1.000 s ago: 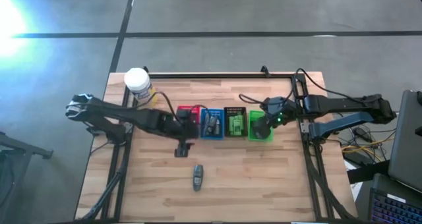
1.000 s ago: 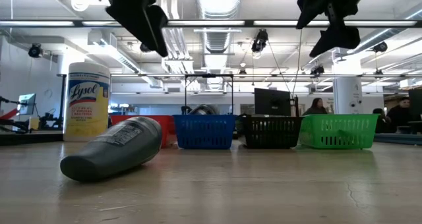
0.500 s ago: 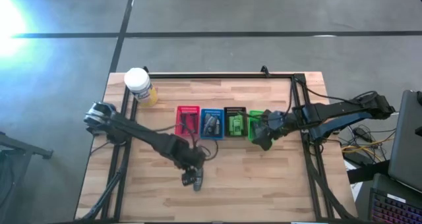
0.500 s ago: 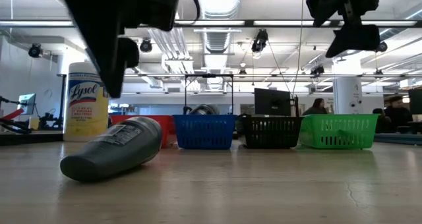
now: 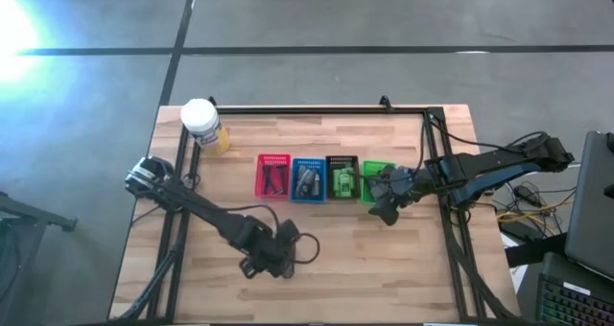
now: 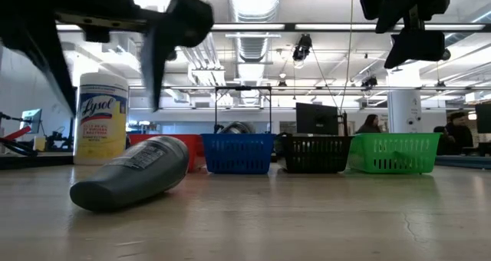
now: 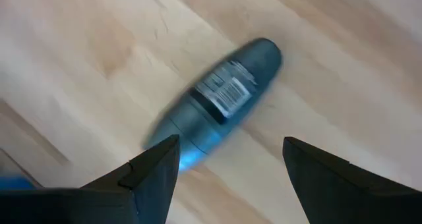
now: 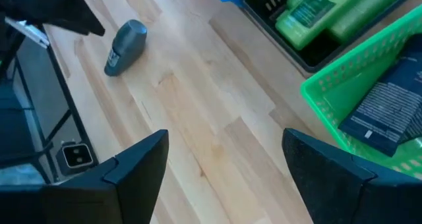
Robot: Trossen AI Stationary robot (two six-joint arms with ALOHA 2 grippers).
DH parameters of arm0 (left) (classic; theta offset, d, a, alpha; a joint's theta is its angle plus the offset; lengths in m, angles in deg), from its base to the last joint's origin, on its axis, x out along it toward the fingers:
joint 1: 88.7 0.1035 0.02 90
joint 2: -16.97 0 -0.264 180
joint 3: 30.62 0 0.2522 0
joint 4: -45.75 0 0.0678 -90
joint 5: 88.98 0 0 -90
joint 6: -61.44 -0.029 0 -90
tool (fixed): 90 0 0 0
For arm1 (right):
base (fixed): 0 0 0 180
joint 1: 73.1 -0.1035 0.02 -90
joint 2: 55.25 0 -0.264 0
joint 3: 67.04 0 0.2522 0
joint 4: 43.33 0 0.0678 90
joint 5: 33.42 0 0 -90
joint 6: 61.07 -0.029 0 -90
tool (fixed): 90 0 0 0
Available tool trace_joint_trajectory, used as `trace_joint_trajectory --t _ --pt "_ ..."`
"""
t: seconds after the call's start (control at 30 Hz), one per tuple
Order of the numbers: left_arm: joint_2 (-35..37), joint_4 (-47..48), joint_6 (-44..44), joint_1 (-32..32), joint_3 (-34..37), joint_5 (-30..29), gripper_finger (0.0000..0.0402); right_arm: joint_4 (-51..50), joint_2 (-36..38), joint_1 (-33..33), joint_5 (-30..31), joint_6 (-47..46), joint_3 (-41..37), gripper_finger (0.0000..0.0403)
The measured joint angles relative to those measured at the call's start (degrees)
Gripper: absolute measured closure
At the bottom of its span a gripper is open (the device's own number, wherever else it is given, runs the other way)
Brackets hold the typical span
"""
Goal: Pick & Place Travel size toiletries
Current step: Put the deodorant into the blue basket
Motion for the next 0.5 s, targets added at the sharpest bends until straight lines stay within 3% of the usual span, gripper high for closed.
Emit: trace_joint_trajectory --t 0.27,0.5 --pt "-3.1 -11.0 -23.7 3.3 1.9 -2.6 0.0129 -0.1 0.0 0.0 -3.1 1.1 0.0 0.0096" --pt "-4.1 -8.9 -33.9 5.3 2.1 5.3 0.0129 -0.5 0.0 0.0 -3.2 1.0 0.0 0.0071"
